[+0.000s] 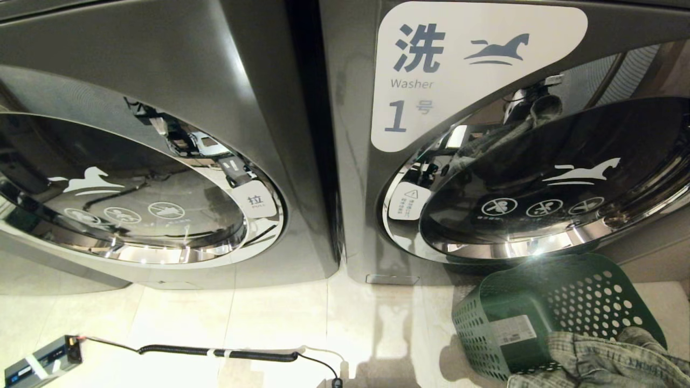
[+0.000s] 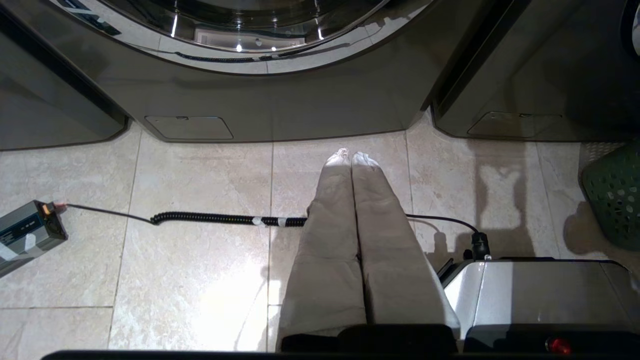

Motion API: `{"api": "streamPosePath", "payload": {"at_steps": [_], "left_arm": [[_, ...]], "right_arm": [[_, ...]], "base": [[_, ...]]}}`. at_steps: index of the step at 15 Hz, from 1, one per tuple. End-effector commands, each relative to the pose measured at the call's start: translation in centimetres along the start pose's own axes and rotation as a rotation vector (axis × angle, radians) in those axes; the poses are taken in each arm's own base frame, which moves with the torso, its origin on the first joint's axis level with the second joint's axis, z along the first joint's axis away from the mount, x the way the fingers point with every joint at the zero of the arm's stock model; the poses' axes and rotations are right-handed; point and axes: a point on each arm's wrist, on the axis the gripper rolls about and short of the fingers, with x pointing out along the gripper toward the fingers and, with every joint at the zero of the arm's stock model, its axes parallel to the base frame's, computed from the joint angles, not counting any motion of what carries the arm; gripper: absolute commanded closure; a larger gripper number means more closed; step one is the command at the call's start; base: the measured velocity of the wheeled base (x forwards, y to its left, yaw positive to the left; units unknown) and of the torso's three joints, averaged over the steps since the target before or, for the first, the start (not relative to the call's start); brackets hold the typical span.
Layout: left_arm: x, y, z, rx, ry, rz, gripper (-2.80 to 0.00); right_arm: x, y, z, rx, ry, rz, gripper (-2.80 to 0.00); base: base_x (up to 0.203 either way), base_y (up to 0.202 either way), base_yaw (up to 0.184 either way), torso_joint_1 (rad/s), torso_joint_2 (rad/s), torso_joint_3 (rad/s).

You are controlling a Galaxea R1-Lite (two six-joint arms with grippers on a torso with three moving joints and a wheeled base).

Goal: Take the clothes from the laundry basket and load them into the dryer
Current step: Put the clothes in the dryer

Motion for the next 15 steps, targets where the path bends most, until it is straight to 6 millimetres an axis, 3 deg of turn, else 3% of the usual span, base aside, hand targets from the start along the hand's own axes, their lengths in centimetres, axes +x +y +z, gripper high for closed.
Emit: {"api": "streamPosePath", "payload": {"at_steps": [1,7,10,15], "left_arm": [[-0.03,0.00,-0.01,0.000,-0.003,0.001,0.00],[-0.03,0.00,-0.01,0.000,-0.003,0.001,0.00],[-0.03,0.00,-0.01,0.000,-0.003,0.001,0.00],[-0.03,0.00,-0.01,0.000,-0.003,0.001,0.00]], "right_arm": [[-0.17,0.01,-0.07,0.001,-0.022,-0.002,0.00],[-0.20,0.01,-0.07,0.006,-0.017,0.002,0.00],[-0.16,-0.05,-0.12,0.098,-0.019,-0.030,0.00],[-0.18,-0.04,-0.08,0.055,-0.018,-0.024,0.00]], "base": [[0.000,0.000,0.000,0.000,0.00,0.000],[0.000,0.000,0.000,0.000,0.00,0.000],[0.000,0.000,0.000,0.000,0.00,0.000],[0.000,0.000,0.000,0.000,0.00,0.000]]}}
